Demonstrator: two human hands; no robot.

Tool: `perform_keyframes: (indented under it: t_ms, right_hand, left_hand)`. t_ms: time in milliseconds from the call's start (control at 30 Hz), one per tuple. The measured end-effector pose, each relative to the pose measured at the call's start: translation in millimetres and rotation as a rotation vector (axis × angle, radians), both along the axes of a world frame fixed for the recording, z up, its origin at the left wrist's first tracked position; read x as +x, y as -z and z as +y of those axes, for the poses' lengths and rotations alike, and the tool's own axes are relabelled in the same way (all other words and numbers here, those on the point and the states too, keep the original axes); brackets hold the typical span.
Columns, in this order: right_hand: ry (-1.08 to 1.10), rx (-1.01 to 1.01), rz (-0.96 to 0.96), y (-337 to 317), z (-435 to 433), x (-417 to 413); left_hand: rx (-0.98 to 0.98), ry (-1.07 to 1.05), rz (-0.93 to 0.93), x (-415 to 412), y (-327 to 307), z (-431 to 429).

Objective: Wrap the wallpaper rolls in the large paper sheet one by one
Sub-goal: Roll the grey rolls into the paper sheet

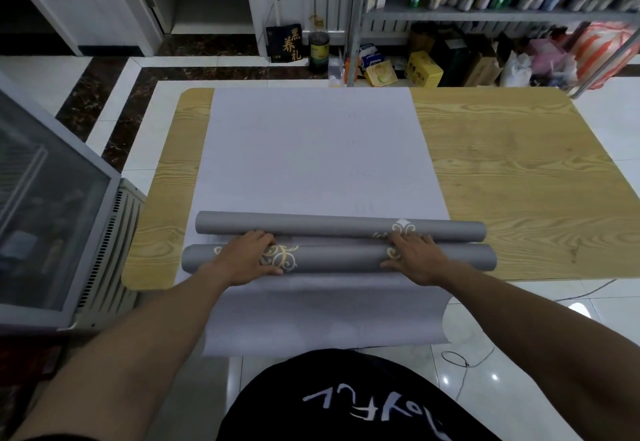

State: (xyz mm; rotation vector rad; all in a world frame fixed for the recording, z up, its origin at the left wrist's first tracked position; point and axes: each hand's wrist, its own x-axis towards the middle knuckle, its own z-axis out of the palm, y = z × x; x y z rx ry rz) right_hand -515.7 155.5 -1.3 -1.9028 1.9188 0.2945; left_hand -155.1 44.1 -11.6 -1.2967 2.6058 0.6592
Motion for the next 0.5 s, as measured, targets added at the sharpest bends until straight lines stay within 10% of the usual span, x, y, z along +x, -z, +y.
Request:
perform_keyframes:
  t_ms: [500]
  right_hand:
    - [0.004,-0.040,0.015,1.2,1.7,-0.2]
  left_hand:
    - [-0.013,-0.016,0.050,-1.2,-1.6,2.3]
